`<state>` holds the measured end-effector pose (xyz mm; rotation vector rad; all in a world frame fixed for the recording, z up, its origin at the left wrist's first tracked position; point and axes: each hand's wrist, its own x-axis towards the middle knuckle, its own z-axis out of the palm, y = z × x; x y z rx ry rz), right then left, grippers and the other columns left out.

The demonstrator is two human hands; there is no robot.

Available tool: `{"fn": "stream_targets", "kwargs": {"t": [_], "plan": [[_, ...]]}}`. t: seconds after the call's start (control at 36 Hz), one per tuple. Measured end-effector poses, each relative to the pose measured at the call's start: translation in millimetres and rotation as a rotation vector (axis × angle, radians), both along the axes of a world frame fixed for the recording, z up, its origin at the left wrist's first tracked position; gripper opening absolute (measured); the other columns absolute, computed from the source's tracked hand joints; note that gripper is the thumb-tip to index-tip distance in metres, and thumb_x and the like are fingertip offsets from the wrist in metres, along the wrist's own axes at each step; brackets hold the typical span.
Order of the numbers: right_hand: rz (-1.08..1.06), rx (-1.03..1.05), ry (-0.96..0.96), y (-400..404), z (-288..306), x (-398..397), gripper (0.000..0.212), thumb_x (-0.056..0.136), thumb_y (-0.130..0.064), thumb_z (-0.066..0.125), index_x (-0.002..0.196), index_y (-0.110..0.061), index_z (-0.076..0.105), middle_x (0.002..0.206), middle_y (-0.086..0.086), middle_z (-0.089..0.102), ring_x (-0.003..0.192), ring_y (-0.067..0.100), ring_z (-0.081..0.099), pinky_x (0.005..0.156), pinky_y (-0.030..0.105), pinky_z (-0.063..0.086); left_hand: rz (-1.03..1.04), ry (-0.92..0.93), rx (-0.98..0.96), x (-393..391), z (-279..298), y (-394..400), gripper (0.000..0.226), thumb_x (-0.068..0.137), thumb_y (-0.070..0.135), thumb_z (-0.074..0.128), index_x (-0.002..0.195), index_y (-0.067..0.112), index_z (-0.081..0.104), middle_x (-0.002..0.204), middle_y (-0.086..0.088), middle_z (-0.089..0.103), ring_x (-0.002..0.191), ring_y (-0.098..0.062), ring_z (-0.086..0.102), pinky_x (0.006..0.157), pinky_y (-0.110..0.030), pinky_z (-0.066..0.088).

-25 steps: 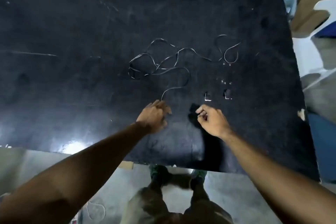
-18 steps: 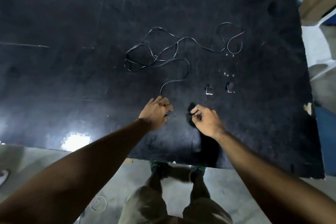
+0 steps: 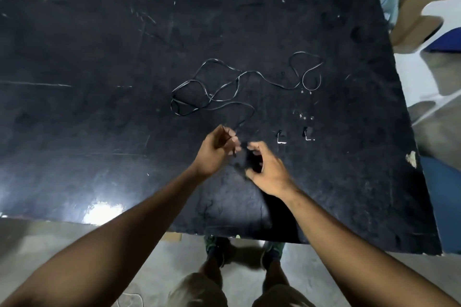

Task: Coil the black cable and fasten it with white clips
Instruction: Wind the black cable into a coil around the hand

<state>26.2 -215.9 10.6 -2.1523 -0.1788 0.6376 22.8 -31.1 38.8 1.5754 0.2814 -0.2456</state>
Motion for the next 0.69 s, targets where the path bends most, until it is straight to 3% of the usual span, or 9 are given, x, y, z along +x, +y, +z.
{"fn": "stream_targets", "kwargs": {"t": [0.06, 0.11, 0.17, 0.22, 0.25, 0.36, 0.5, 0.61, 0.69], "plan": [[0.038, 0.043, -0.042, 11.7, 18.1, 6.9, 0.074, 0.082, -0.02, 0.08, 0.148, -0.027, 0.046, 0.15, -0.005, 0.057, 0.138, 0.011, 0.052, 0.113, 0.027, 0.041, 0.085, 0.003, -0.152, 7.9, 25.8, -1.7, 0.018, 0.104, -0.01, 0.045, 0.098, 0.006, 0.05, 0.088, -0.013, 0.062, 0.079, -0.022, 0.063, 0.074, -0.027, 0.058], [0.055, 0.064, -0.118, 21.9, 33.7, 13.7, 0.071, 0.085, -0.026, 0.08, 0.148, -0.028, 0.047, 0.148, -0.007, 0.058, 0.133, 0.009, 0.051, 0.108, 0.022, 0.038, 0.158, 0.008, -0.285, 14.1, 48.2, -1.1, 0.025, 0.104, -0.008, 0.045, 0.093, 0.013, 0.053, 0.087, -0.01, 0.065, 0.079, -0.021, 0.066, 0.076, -0.028, 0.059], [0.052, 0.095, -0.183, 29.7, 50.5, 21.9, 0.049, 0.092, -0.026, 0.076, 0.137, -0.024, 0.06, 0.138, -0.006, 0.068, 0.126, 0.011, 0.061, 0.104, 0.024, 0.045, 0.217, 0.002, -0.389, 19.2, 69.3, 2.2, 0.025, 0.105, -0.002, 0.045, 0.091, 0.016, 0.056, 0.085, -0.006, 0.071, 0.078, -0.022, 0.069, 0.078, -0.036, 0.057], [0.029, 0.144, -0.216, 34.2, 65.9, 28.9, 0.012, 0.099, -0.023, 0.068, 0.11, -0.02, 0.072, 0.109, -0.004, 0.081, 0.103, 0.013, 0.073, 0.093, 0.032, 0.054, 0.281, 0.003, -0.507, 24.8, 88.6, 8.6, 0.023, 0.104, 0.001, 0.044, 0.091, 0.016, 0.057, 0.083, -0.006, 0.074, 0.077, -0.023, 0.072, 0.077, -0.04, 0.058], [0.022, 0.167, -0.227, 34.5, 72.1, 31.5, 0.01, 0.102, -0.021, 0.065, 0.097, -0.019, 0.073, 0.093, -0.005, 0.082, 0.09, 0.012, 0.074, 0.085, 0.032, 0.055, 0.309, 0.006, -0.573, 27.2, 96.5, 12.0, 0.022, 0.103, 0.002, 0.044, 0.091, 0.016, 0.057, 0.082, -0.006, 0.074, 0.077, -0.022, 0.073, 0.078, -0.041, 0.06], [0.058, 0.223, -0.318, 33.3, 106.3, 39.8, 0.028, 0.105, -0.034, 0.057, 0.077, -0.034, 0.061, 0.069, -0.004, 0.072, 0.071, 0.018, 0.066, 0.073, 0.035, 0.051, 0.4, 0.022, -0.791, 37.2, 134.6, 28.7, 0.021, 0.103, 0.011, 0.049, 0.083, 0.016, 0.054, 0.069, 0.0, 0.063, 0.066, -0.015, 0.064, 0.079, -0.035, 0.061], [0.18, 0.288, -0.426, 42.3, 154.2, 54.1, 0.025, 0.106, -0.037, 0.055, 0.085, -0.028, 0.064, 0.076, 0.002, 0.068, 0.07, 0.022, 0.06, 0.072, 0.036, 0.049, 0.365, -0.015, -1.047, 36.3, 182.0, 48.1, 0.02, 0.104, 0.009, 0.046, 0.087, 0.008, 0.056, 0.067, 0.002, 0.043, 0.06, -0.011, 0.044, 0.073, -0.028, 0.056], [0.257, 0.311, -0.495, 50.8, 185.1, 67.9, 0.025, 0.107, -0.034, 0.056, 0.088, -0.023, 0.068, 0.07, -0.018, 0.06, 0.061, 0.003, 0.052, 0.061, 0.014, 0.039, 0.238, -0.036, -1.047, 33.2, 212.7, 67.9, 0.027, 0.108, 0.017, 0.045, 0.099, 0.003, 0.066, 0.068, 0.002, 0.044, 0.064, -0.01, 0.042, 0.067, -0.028, 0.055], [0.311, 0.307, -0.504, 58.5, 204.3, 73.7, 0.03, 0.107, -0.038, 0.056, 0.084, -0.021, 0.063, 0.067, -0.014, 0.054, 0.06, 0.002, 0.046, 0.061, 0.015, 0.037, 0.12, -0.069, -1.027, 30.5, 235.0, 80.6, 0.031, 0.11, 0.024, 0.041, 0.089, 0.011, 0.06, 0.064, 0.005, 0.041, 0.06, -0.009, 0.038, 0.063, -0.024, 0.048]]}}
